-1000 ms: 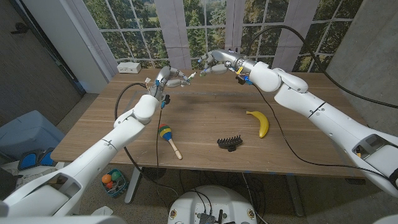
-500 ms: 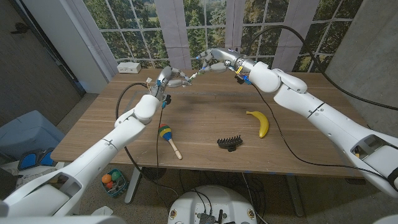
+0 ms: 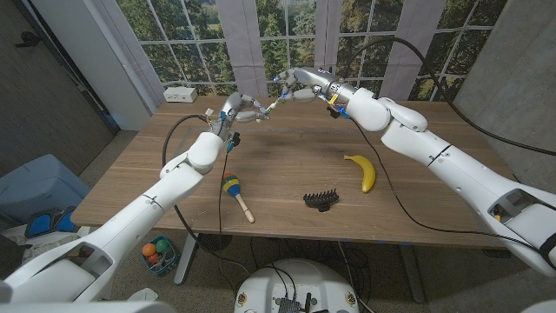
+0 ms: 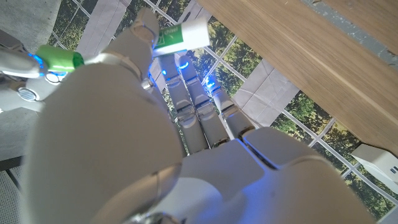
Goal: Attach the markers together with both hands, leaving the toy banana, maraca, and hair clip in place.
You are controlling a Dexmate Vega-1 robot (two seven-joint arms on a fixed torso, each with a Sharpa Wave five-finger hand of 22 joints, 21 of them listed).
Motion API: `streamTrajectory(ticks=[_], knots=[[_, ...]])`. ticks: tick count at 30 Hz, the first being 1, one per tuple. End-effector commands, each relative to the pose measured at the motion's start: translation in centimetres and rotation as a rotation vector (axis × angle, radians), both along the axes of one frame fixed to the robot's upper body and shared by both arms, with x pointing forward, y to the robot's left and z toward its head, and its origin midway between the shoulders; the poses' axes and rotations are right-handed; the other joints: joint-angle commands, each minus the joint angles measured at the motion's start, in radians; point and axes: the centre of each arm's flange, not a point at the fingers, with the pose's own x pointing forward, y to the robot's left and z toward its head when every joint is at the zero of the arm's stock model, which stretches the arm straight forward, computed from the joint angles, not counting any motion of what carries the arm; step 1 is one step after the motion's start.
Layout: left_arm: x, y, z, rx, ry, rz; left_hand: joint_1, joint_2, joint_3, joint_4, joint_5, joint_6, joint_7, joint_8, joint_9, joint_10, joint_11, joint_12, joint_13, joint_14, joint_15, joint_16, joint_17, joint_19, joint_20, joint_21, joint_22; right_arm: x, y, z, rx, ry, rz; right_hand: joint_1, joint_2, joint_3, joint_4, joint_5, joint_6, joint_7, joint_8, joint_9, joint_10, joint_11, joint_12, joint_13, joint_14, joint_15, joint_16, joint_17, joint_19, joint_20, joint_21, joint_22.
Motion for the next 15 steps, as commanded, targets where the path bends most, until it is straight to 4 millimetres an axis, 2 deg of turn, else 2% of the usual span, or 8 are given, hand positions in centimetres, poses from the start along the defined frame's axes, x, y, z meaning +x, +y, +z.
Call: streamTrajectory(ticks=[1, 5, 15], knots=[[0.2, 0.1, 0.1, 0.006, 0.001, -0.003, -0.001, 0.019, 0.121, 0.12, -0.004, -0.026, -0.007, 0.005, 0.015, 0.156, -0.152, 0.014, 0.005, 0.022, -0.11, 0.012, 0.009, 0.006, -0.022, -0.004, 0.002, 0.6, -0.5, 0.7, 0.026, -0.046, -0.045, 0.018, 0.007, 0.0, 0.001, 0.002, 0.005, -0.017, -0.005, 0.006, 0.012, -0.023, 0.0, 0.0, 0.023, -0.177, 0.007, 0.005, 0.008, -0.018, 0.008, 0.001], [0.3, 0.1, 0.2, 0.009, 0.001, -0.004, -0.004, 0.024, 0.12, 0.121, -0.003, -0.028, -0.006, 0.003, 0.016, 0.15, -0.152, 0.012, 0.005, 0.028, -0.11, 0.016, 0.014, 0.007, -0.022, -0.003, 0.002, 1.0, -1.0, 1.1, 0.042, -0.05, -0.063, 0.018, 0.006, -0.002, 0.002, 0.001, 0.0, -0.023, -0.01, 0.005, 0.019, -0.037, 0.003, -0.002, 0.04, -0.178, 0.014, 0.007, 0.011, -0.019, 0.01, 0.0], [0.4, 0.0, 0.4, 0.013, -0.002, -0.004, -0.014, 0.038, 0.108, 0.125, 0.006, -0.061, -0.014, -0.008, 0.023, 0.137, -0.153, 0.011, 0.008, 0.041, -0.11, 0.029, 0.029, 0.008, -0.02, -0.001, 0.004, 0.9, -1.6, 1.5, 0.057, -0.061, -0.069, 0.015, 0.01, -0.004, 0.006, -0.003, 0.001, -0.038, -0.014, 0.005, 0.052, -0.044, 0.015, -0.005, 0.067, -0.18, 0.028, 0.012, 0.014, -0.022, 0.013, 0.0]])
